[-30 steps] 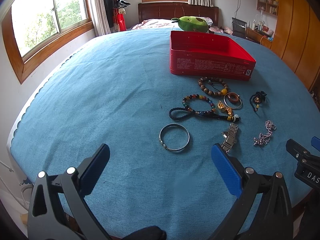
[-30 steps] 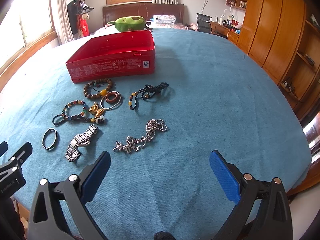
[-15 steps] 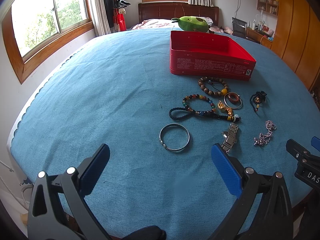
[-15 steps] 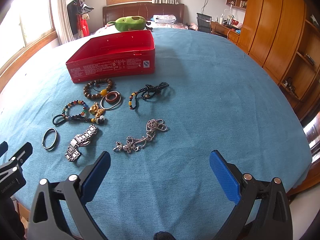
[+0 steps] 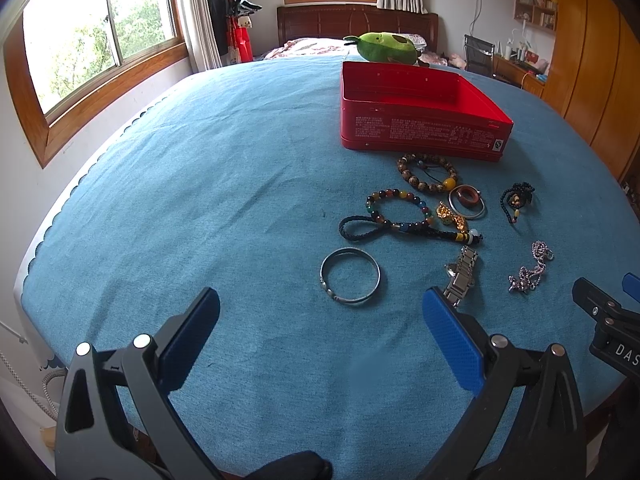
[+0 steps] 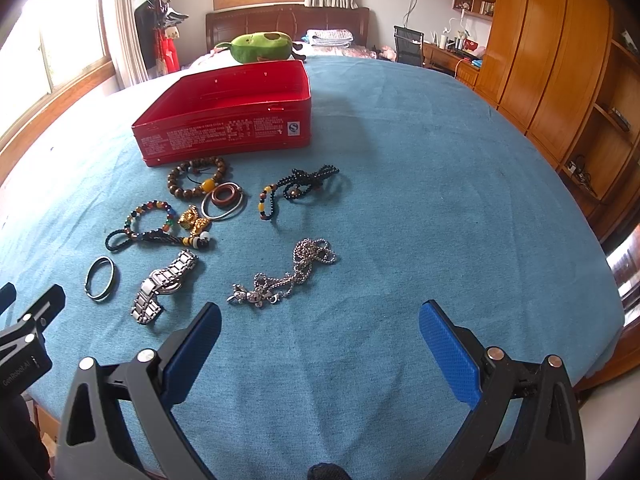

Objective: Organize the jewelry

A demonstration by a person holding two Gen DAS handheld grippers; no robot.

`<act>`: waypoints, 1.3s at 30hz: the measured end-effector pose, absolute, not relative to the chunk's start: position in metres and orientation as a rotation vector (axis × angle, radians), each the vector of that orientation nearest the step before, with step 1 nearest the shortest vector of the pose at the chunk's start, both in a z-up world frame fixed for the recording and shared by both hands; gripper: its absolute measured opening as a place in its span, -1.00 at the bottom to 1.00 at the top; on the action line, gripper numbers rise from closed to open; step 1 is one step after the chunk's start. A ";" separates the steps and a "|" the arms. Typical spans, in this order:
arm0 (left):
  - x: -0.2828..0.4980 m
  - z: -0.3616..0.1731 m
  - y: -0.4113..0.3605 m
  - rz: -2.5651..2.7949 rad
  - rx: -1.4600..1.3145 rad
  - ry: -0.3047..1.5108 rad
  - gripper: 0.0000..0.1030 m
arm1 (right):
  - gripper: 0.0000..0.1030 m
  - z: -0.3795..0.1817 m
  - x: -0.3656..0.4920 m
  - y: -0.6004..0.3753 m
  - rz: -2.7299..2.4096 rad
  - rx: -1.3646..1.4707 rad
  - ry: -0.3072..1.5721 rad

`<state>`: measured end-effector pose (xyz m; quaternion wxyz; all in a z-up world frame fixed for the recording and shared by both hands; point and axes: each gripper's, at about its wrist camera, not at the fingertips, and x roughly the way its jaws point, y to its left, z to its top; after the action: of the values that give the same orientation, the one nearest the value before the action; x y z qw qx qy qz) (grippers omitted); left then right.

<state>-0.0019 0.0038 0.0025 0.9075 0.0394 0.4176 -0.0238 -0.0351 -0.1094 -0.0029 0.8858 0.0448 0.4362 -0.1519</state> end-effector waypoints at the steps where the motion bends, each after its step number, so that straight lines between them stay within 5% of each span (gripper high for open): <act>1: -0.002 0.002 0.004 -0.049 0.081 0.862 0.95 | 0.93 -0.003 -0.035 -0.110 -0.316 0.093 0.907; 22: 0.004 0.001 0.015 -0.079 0.041 0.858 0.95 | 0.93 -0.004 -0.029 -0.113 -0.276 0.112 0.908; 33: 0.038 -0.033 0.051 -0.160 -0.162 1.031 0.94 | 0.92 -0.012 -0.011 -0.144 -0.136 0.229 0.941; 39: 0.057 -0.035 0.047 -0.154 -0.104 1.059 0.92 | 0.69 -0.016 -0.002 -0.157 -0.110 0.262 0.953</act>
<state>0.0574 0.0468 -0.0350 0.8589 -0.0495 0.5045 -0.0735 -0.0016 -0.1568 -0.0160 0.8788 0.1258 0.4572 -0.0528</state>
